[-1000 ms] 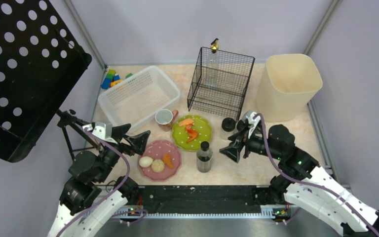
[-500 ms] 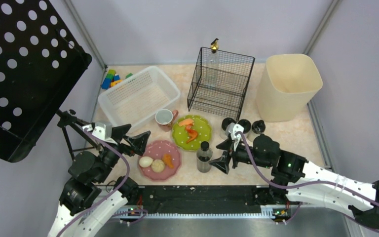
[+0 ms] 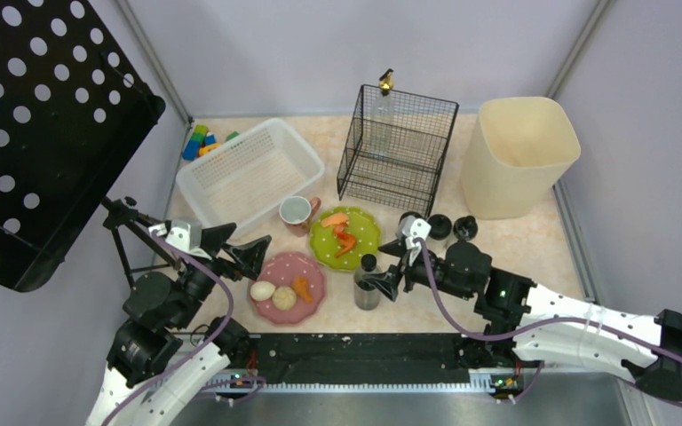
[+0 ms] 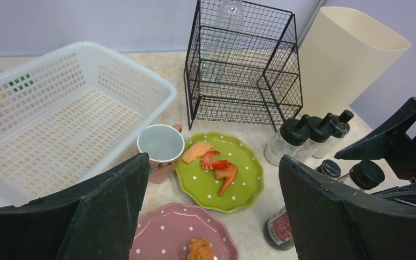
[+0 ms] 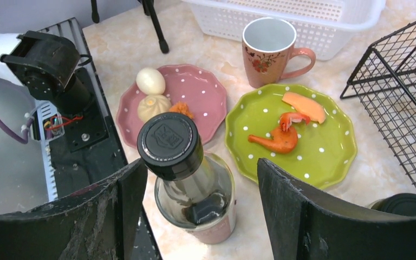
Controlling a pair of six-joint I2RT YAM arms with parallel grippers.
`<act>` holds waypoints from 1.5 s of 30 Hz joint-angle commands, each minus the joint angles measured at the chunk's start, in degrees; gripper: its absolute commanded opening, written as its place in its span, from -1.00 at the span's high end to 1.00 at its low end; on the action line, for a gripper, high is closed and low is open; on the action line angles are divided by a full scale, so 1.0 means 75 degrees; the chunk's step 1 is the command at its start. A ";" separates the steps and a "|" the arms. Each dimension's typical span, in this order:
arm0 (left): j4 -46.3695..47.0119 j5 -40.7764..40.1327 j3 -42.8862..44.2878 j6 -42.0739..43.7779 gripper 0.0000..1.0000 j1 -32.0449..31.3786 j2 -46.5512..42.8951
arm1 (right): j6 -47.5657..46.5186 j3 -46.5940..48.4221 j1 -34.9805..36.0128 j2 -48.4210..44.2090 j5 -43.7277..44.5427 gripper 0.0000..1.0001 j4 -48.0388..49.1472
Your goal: Clear the kitchen counter
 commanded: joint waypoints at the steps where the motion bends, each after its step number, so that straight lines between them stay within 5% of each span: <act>1: 0.0254 0.0059 0.0012 0.0045 -0.87 0.0040 -0.0066 | -0.0169 -0.0061 0.0149 0.0182 0.0037 -0.45 0.0907; 33: 0.0250 0.0067 -0.0001 0.0060 -0.87 0.0052 0.0062 | 0.0297 -0.1245 0.0170 0.0609 0.0010 -0.04 0.3406; 41: 0.0253 0.0058 0.0007 0.0061 -0.87 0.0052 0.0053 | 0.0361 -0.1462 0.0170 0.0856 -0.0022 0.22 0.4060; 45: 0.0253 0.0046 -0.0011 0.0061 -0.87 0.0048 0.0061 | 0.0384 -0.1480 0.0180 0.0993 -0.0019 0.58 0.4337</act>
